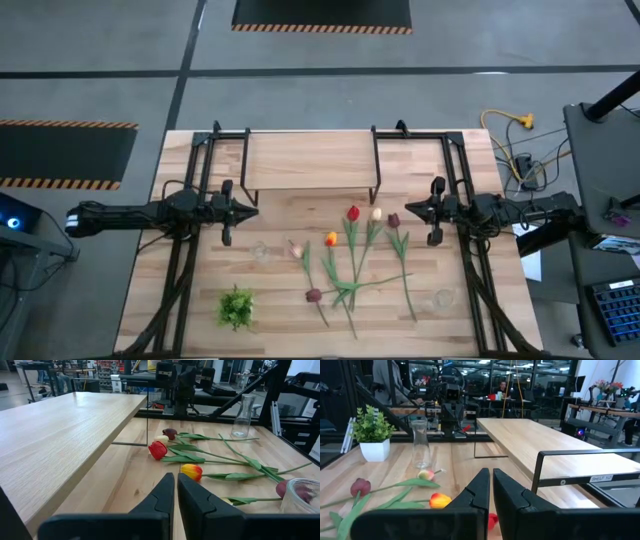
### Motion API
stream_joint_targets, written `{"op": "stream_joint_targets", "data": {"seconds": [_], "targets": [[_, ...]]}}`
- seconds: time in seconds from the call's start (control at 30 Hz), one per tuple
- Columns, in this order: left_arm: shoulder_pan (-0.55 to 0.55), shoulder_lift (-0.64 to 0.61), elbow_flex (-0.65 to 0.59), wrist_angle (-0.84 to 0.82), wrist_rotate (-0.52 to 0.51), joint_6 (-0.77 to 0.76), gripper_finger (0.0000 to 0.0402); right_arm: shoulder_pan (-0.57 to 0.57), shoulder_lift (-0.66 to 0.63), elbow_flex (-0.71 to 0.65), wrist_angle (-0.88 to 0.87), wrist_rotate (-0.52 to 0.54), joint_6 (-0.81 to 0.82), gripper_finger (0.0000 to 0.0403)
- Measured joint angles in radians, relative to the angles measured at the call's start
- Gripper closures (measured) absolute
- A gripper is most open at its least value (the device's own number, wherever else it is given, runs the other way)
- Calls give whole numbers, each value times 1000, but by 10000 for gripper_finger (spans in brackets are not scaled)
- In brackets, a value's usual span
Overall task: Pick and place flowers into a vace then onto a shelf
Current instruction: Put the top dark red flower into the right transparent flower vase
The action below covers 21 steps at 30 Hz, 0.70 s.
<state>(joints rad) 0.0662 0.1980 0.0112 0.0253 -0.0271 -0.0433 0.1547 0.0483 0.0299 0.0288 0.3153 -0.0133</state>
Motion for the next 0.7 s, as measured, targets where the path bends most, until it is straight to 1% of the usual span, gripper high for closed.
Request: {"op": "stream_joint_targets", "data": {"seconds": [0.13,0.23,0.37,0.47,0.57,0.7], "targets": [[0,0,0,0,0,0,396,0,0,0,59,0,-19,390],[0,0,0,0,0,0,396,0,1,0,74,-5,47,390],[0,0,0,0,0,0,396,0,2,0,101,-13,85,390],[0,-1,0,5,-1,0,396,0,18,30,101,-13,145,390],[0,-1,0,23,-1,0,396,0,63,78,104,-13,183,390],[0,0,0,20,-1,0,396,0,183,161,51,-2,195,388]]}}
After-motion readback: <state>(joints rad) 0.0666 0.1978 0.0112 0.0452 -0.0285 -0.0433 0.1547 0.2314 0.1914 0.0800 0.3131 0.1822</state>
